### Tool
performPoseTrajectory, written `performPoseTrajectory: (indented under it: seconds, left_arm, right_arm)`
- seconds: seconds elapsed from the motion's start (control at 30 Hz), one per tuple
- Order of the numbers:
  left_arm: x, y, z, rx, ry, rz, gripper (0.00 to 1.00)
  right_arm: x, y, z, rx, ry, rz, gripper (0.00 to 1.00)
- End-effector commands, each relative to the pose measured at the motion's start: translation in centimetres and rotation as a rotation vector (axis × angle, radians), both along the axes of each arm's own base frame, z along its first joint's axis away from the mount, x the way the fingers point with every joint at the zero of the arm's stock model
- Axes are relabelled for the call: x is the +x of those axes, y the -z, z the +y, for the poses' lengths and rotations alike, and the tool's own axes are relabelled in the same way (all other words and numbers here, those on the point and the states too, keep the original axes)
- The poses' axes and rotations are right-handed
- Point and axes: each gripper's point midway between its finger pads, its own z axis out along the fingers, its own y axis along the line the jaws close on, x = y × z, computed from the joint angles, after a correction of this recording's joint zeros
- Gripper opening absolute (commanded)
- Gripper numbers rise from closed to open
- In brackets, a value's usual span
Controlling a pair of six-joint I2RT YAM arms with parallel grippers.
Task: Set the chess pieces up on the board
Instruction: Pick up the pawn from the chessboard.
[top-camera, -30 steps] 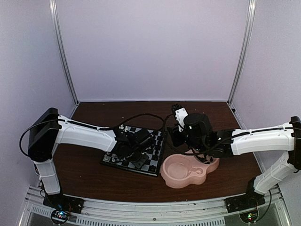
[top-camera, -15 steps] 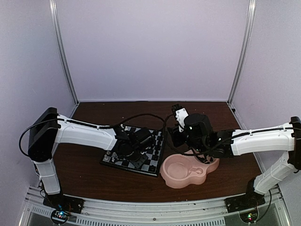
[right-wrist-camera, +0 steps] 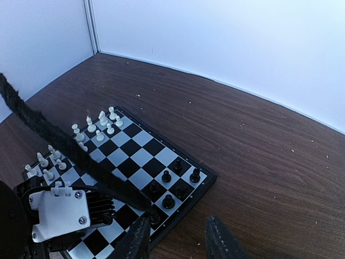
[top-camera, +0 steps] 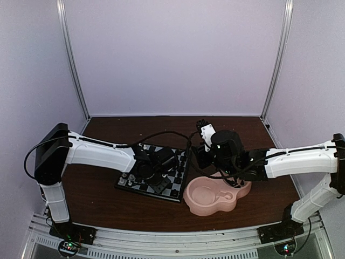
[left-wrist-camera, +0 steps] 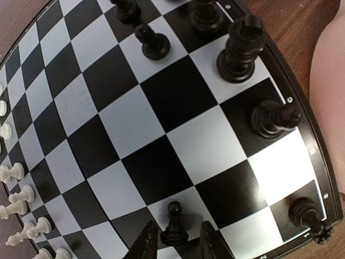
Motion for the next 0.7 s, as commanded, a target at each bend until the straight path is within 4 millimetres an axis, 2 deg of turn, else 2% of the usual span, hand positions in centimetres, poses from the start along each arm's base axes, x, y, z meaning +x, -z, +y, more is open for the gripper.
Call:
performPoseTrajectory:
  seconds: [0.0,0.5,0.67]
  left_arm:
    - [0.5,0.2,-0.3,-0.002,-0.003,0.013,0.29]
    - [1.0,0.5,1.0,0.051,-0.037,0.023,0.23]
    - [1.0,0.3,1.1,0.055,-0.036,0.018,0.17]
  right_arm:
    - [-0.1,-1.0,-0.2,0.018,-0.006,-0.016,0.37]
    - [-0.3,-1.5,-0.7,0.039,-0.001,-0.029,0.37]
    - [-0.3,-1.6,-0.8,0.039,0.001,-0.032,0.37]
